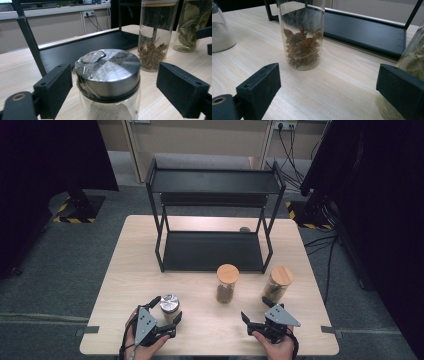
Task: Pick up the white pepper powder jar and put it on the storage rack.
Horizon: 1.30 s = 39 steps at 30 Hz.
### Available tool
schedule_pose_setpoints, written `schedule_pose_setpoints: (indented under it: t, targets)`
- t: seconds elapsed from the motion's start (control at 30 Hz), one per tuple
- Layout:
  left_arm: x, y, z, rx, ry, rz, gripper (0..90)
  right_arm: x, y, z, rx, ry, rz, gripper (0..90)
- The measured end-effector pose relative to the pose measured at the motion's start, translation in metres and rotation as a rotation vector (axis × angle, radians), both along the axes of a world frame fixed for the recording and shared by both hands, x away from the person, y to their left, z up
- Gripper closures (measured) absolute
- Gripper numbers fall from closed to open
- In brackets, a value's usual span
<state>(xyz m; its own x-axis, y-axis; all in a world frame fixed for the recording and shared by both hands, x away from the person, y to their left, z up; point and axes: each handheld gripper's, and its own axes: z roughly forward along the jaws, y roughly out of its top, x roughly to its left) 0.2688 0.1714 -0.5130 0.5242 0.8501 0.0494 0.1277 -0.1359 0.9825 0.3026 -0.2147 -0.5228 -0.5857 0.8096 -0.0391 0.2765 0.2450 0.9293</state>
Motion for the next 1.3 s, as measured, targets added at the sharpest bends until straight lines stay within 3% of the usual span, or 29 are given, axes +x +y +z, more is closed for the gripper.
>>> schedule_pose_setpoints:
  t: [0.53, 0.9, 1.3]
  targets:
    - [0.008, 0.002, -0.001, -0.022, -0.009, 0.018, 26.0, -0.001, 0.001, 0.000, -0.007, -0.001, 0.000, 5.8]
    - [0.010, 0.002, -0.003, -0.053, 0.002, -0.008, 34.0, -0.001, 0.000, 0.000, -0.001, 0.000, -0.001, 6.0]
    - [0.011, 0.002, -0.001, -0.049, 0.008, -0.005, 34.9, -0.001, 0.000, 0.000, 0.003, 0.002, -0.001, 6.0]
